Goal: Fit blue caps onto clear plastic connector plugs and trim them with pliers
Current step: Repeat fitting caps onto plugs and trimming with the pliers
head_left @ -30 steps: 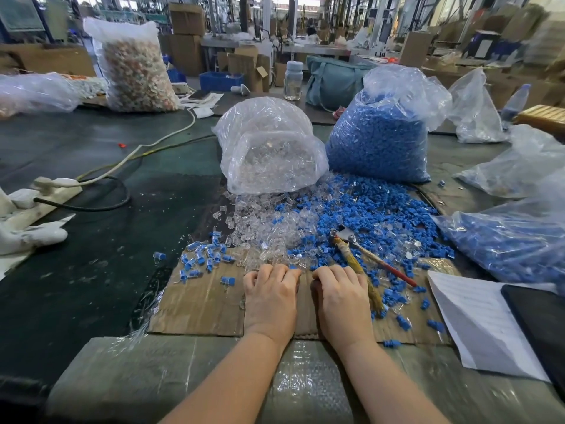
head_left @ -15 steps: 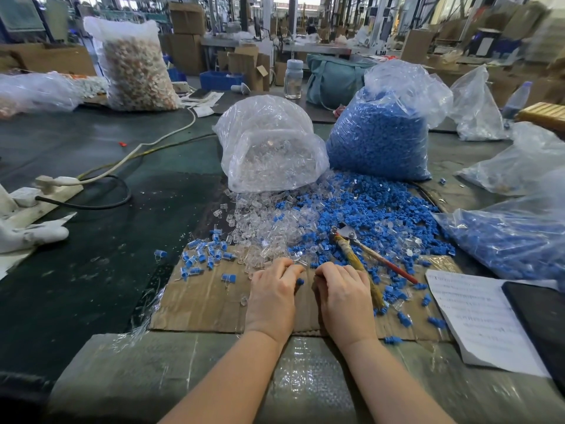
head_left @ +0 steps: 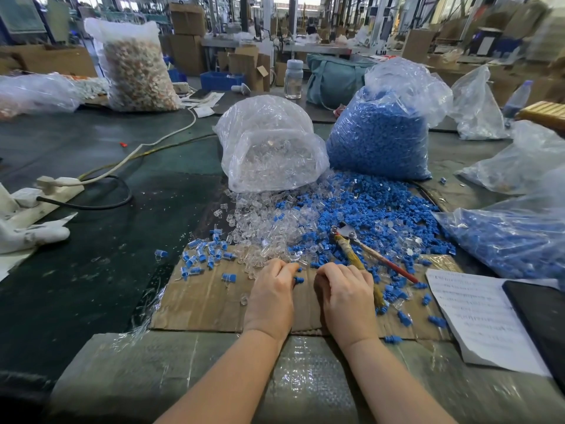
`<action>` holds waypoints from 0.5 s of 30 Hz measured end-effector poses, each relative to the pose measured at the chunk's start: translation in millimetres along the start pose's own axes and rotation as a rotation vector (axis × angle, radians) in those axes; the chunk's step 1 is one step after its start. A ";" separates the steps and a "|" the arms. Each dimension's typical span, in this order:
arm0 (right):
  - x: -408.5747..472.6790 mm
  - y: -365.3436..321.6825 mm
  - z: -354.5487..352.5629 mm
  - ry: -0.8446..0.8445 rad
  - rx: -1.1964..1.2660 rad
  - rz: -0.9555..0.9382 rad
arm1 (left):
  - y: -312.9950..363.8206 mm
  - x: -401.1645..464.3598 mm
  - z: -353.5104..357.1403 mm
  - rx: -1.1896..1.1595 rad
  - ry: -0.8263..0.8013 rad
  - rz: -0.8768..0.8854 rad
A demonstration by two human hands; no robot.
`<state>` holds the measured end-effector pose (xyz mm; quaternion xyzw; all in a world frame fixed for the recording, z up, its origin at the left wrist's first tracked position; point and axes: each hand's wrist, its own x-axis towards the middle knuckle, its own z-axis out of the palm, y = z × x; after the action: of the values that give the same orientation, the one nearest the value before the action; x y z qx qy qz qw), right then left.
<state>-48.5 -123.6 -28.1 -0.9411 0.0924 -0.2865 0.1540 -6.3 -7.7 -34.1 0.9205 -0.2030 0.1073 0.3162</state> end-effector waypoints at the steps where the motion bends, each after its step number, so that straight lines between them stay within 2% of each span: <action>1: 0.2 -0.1 0.2 0.001 -0.001 0.000 | -0.3 -0.1 0.5 0.001 -0.002 0.009; 10: 0.4 1.2 1.5 0.028 -0.018 -0.026 | -0.1 0.4 0.8 0.089 -0.005 0.060; 15: 0.1 0.9 2.1 0.024 -0.009 -0.027 | 2.6 -2.3 -1.2 0.222 0.063 -0.007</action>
<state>-47.3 -124.0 -30.0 -0.9395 0.0829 -0.2992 0.1449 -9.6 -8.1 -32.6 0.9468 -0.1766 0.1566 0.2189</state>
